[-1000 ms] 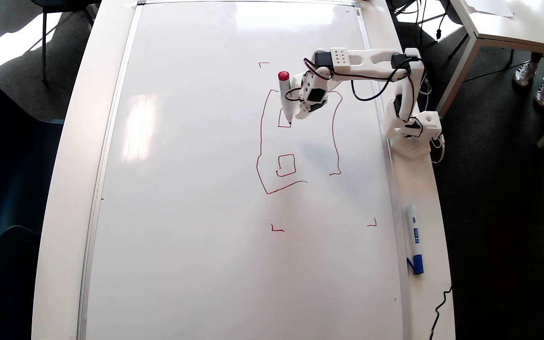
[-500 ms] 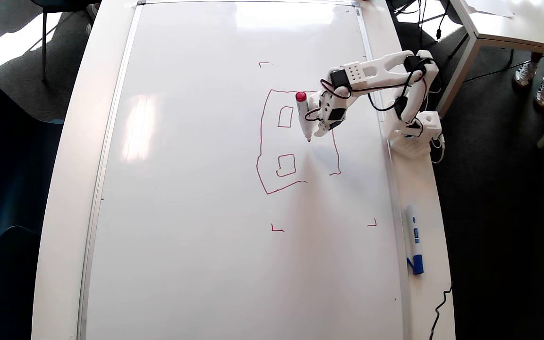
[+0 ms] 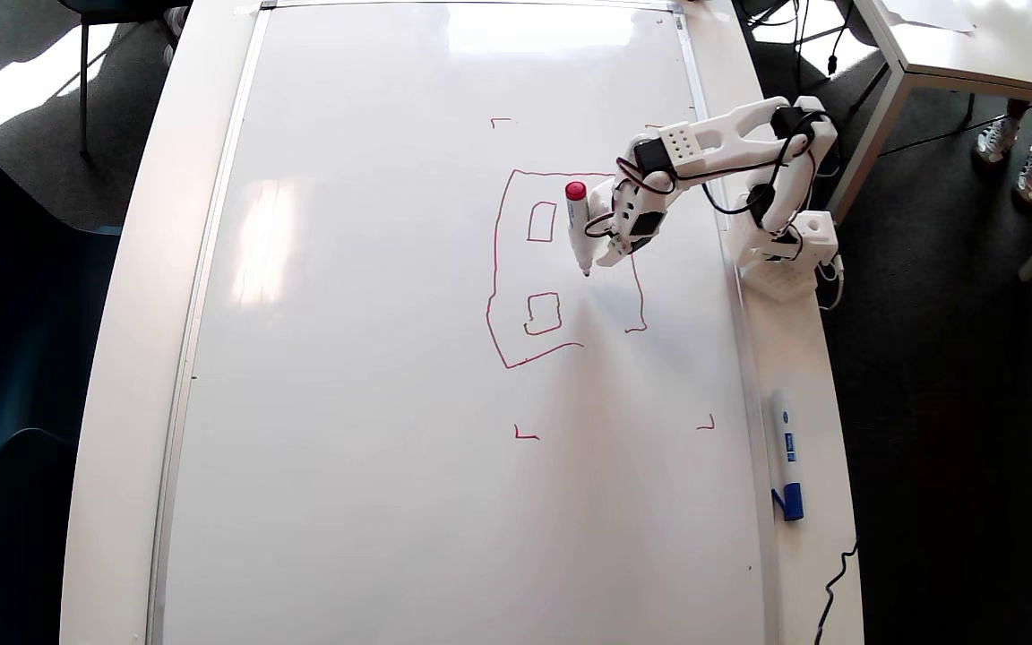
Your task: Draw on a whiteboard a robot head using a pen attached to the gripper
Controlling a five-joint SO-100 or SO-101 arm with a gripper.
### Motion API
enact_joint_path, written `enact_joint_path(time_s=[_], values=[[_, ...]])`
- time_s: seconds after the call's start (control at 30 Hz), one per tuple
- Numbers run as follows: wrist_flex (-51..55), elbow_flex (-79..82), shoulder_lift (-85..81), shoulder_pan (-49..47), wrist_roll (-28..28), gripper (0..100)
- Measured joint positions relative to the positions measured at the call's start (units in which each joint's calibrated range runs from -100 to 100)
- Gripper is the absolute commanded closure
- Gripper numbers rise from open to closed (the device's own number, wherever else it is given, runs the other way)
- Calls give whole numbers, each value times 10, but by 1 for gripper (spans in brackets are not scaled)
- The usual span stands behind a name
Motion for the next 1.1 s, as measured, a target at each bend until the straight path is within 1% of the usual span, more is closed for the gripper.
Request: enact_joint_path(time_s=[0.4, 0.6, 1.1], values=[[-9, 37, 0, -1, 0, 99], [-46, 38, 11, 6, -4, 99], [-44, -32, 70, 5, -1, 99]])
